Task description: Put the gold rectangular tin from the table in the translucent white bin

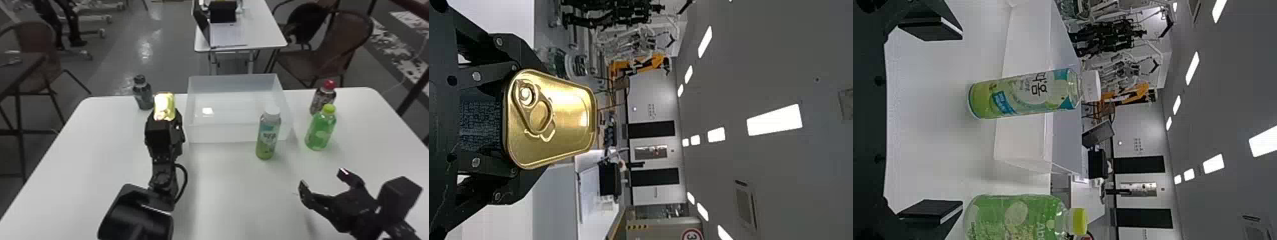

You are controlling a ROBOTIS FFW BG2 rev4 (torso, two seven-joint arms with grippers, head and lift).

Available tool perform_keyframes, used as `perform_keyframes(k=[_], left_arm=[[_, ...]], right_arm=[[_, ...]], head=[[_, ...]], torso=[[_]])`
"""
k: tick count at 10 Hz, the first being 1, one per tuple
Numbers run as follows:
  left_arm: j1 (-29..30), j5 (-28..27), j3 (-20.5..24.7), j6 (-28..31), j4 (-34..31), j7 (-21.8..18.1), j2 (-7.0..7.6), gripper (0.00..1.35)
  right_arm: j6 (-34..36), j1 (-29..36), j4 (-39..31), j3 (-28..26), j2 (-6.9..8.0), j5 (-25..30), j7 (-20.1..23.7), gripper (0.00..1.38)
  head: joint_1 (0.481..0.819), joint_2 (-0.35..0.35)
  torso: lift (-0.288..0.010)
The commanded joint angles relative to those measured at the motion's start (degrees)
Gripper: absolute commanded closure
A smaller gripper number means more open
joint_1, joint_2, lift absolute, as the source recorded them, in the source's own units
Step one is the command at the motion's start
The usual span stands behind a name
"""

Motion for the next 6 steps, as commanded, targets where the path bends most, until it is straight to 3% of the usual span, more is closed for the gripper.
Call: perform_keyframes(k=[1,3,6], left_arm=[[-2.0,1.3,-0.2,-0.2,-0.2,-2.9,-1.78,0.96],[-5.5,7.4,-1.2,6.7,-0.1,-8.7,-3.19,0.96],[-13.8,6.5,-1.3,9.0,8.9,-18.5,-3.51,0.96]], right_arm=[[0.0,-0.1,0.3,0.0,0.00,-0.1,0.0,0.10],[0.0,-0.4,0.7,0.0,0.00,-0.1,0.0,0.10],[0.0,-0.8,1.2,0.1,0.00,0.0,0.0,0.10]], head=[[0.695,0.046],[0.695,0.006],[0.695,-0.045]], torso=[[-0.129],[-0.129],[-0.129]])
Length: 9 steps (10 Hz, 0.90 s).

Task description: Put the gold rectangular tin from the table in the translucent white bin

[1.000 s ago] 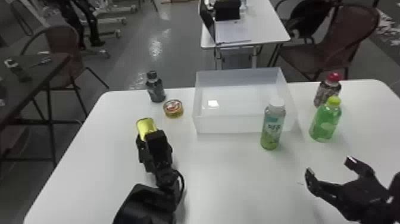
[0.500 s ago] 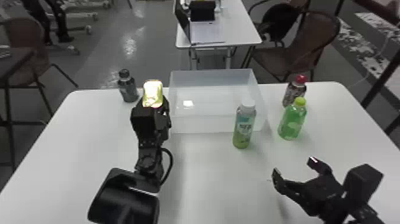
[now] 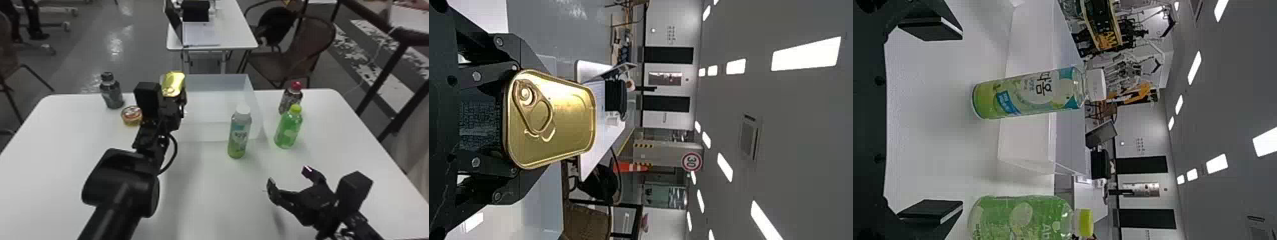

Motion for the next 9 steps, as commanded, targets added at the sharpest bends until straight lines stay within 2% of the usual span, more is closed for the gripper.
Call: perform_keyframes(k=[1,3,5,6,7,8,9], left_arm=[[-4.3,-1.2,-0.1,1.0,6.2,-2.8,-0.16,0.96],[-9.4,-6.8,2.5,4.6,13.9,-11.2,-0.16,0.96],[-14.3,-16.3,4.7,6.2,19.8,-18.8,-0.16,0.96],[-15.3,-20.1,4.9,6.5,20.0,-20.7,-0.16,0.79],[-15.1,-19.3,5.9,5.4,20.0,-20.6,-0.16,0.52],[-14.4,-18.8,8.2,3.4,19.9,-20.2,-0.16,0.32],[-14.0,-17.7,9.0,2.6,19.7,-20.2,-0.16,0.22]], right_arm=[[0.0,-0.2,0.3,0.0,0.00,-0.1,0.1,0.10],[0.0,-0.4,0.6,0.0,0.00,-0.1,0.1,0.10],[-0.3,-0.7,1.0,0.0,0.00,-0.3,0.2,0.10],[-0.3,-0.9,1.1,0.0,0.00,-0.3,0.4,0.10],[-0.4,-0.9,1.1,-0.1,-0.09,-0.3,0.4,0.10],[-0.4,-0.8,1.1,-0.1,-0.09,-0.4,0.4,0.10],[-0.4,-0.7,1.0,-0.1,-0.18,-0.6,0.6,0.10]], head=[[0.695,-0.056],[0.695,-0.070],[0.695,-0.068],[0.695,-0.064],[0.695,-0.061],[0.695,-0.057],[0.695,-0.052]], torso=[[-0.129],[-0.129],[-0.129],[-0.129],[-0.129],[-0.129],[-0.129]])
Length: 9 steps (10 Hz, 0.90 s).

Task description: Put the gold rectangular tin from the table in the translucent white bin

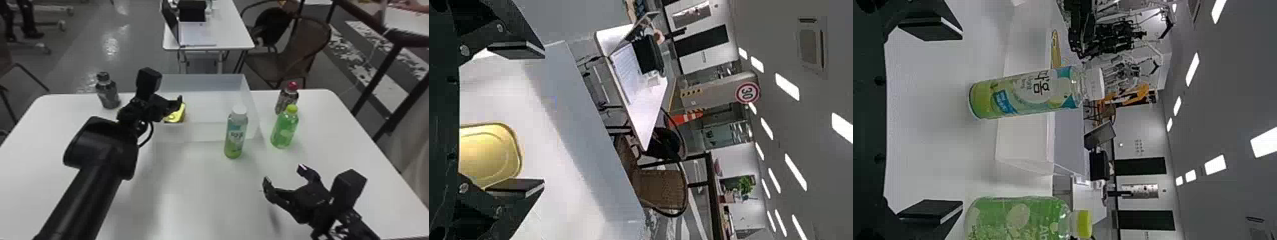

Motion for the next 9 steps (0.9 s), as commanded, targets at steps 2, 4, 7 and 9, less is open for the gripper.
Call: perform_keyframes(k=[2,4,7,9], left_arm=[[4.1,7.7,0.7,2.2,-7.0,-0.9,-0.15,0.19],[15.6,11.5,5.6,1.1,-21.4,0.5,-0.15,0.19],[33.9,20.4,12.8,0.1,-37.5,6.9,-0.15,0.18],[42.8,23.9,14.8,-5.0,-42.6,7.4,-0.15,0.16]], right_arm=[[0.0,0.1,-0.2,-0.1,-0.33,-0.2,0.0,0.10],[0.0,0.1,-0.5,0.0,-0.33,0.1,0.0,0.10],[0.0,0.2,-1.3,-0.7,-0.51,0.6,-0.1,0.10],[0.0,0.1,-2.1,-1.4,-1.30,0.8,-0.1,0.10]], head=[[0.695,-0.036],[0.695,-0.035],[0.695,0.051],[0.695,0.096]], torso=[[-0.129],[-0.129],[-0.129],[-0.129]])
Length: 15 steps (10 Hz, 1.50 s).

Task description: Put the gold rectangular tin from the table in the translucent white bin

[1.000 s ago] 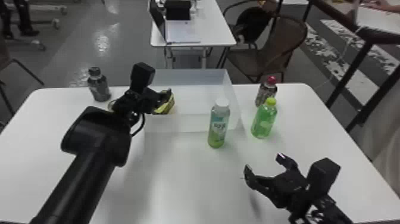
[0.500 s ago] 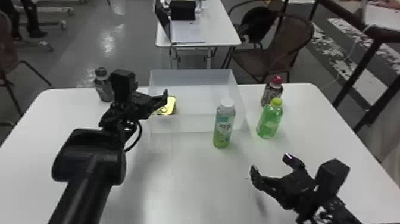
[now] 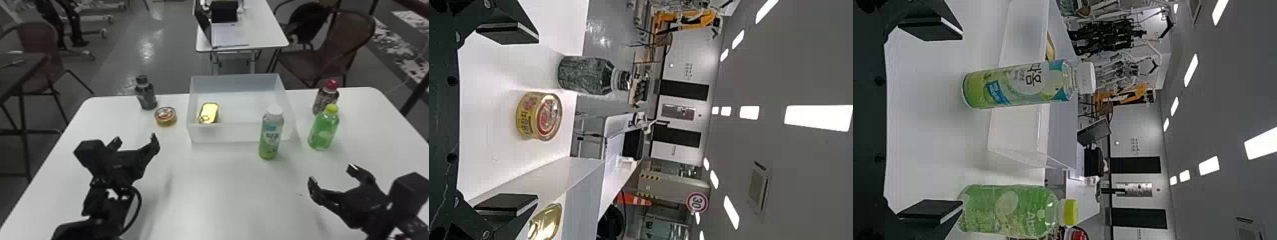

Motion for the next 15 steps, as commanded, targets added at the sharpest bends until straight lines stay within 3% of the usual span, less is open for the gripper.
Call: perform_keyframes(k=[1,2,6,15], left_arm=[[8.4,0.7,1.1,-4.8,-5.2,3.0,-0.15,0.15],[13.2,0.3,0.5,-8.2,-6.9,6.4,-0.15,0.12],[21.0,-1.1,0.7,-12.5,-7.2,7.0,-0.15,0.11],[19.3,1.4,-1.4,-12.6,-6.0,8.2,-0.15,0.09]], right_arm=[[0.0,0.1,-0.4,-0.2,-0.74,0.1,-0.6,0.10],[0.1,0.4,-0.7,-0.2,-0.74,0.1,-1.1,0.10],[0.7,1.7,-1.2,0.0,-1.18,0.1,-2.1,0.10],[0.7,1.7,-1.0,0.2,-0.91,-0.2,-2.1,0.10]], head=[[0.695,0.111],[0.695,0.133],[0.695,0.168],[0.695,0.165]], torso=[[-0.129],[-0.129],[-0.129],[-0.129]])
